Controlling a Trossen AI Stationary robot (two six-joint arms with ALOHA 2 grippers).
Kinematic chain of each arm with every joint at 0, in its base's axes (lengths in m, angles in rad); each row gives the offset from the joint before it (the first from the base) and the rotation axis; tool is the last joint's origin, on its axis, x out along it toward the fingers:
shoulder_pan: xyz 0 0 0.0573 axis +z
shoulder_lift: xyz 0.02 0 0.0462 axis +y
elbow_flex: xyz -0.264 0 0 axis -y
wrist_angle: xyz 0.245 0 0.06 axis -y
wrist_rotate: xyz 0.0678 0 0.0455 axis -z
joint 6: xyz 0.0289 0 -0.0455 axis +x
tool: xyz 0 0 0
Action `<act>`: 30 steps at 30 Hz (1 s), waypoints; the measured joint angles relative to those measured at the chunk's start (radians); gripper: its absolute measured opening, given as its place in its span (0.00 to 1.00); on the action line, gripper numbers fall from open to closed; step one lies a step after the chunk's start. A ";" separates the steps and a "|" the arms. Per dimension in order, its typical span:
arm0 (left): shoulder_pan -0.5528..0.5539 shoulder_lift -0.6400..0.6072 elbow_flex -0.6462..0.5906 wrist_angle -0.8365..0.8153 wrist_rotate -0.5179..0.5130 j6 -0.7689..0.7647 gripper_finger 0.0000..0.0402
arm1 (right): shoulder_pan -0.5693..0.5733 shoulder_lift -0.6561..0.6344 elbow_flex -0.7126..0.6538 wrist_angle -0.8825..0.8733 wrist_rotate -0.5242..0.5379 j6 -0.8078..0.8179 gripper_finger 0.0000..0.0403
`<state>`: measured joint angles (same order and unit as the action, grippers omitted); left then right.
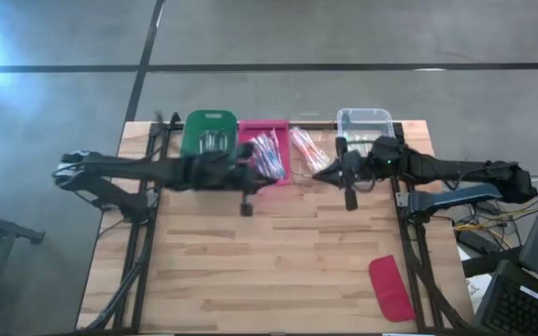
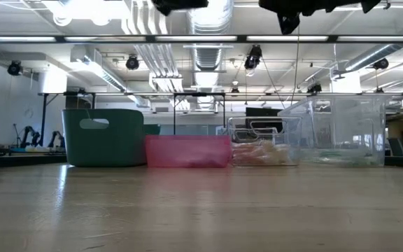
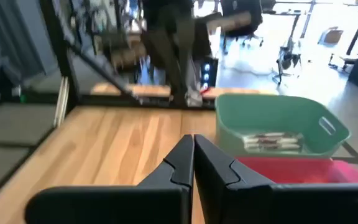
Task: Pick & Place Toothbrushes
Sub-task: Return to Home Position
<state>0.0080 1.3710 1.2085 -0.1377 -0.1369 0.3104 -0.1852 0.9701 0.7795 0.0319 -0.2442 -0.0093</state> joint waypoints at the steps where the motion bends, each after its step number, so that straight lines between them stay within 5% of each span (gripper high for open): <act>1: -0.023 -0.041 -0.051 0.035 -0.007 -0.023 0.01 | 0.019 0.004 -0.002 -0.014 0.017 -0.014 0.02; 6: -0.112 -0.289 -0.327 0.138 -0.115 -0.117 0.00 | 0.068 -0.039 -0.033 -0.107 0.040 -0.047 0.02; 13: -0.143 -0.652 -0.649 0.253 -0.129 -0.173 0.00 | 0.058 -0.254 -0.204 -0.128 0.082 -0.034 0.02; 21: -0.142 -0.941 -0.856 0.274 -0.129 -0.118 0.00 | 0.051 -0.510 -0.387 -0.105 0.058 -0.011 0.02; 30: -0.142 -1.140 -1.053 0.416 -0.129 -0.101 0.00 | 0.035 -0.650 -0.527 -0.049 0.033 0.007 0.02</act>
<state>-0.1337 0.2313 0.1559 0.2782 -0.2657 0.2093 -0.1499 0.3203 0.2525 -0.0175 -0.2113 -0.0027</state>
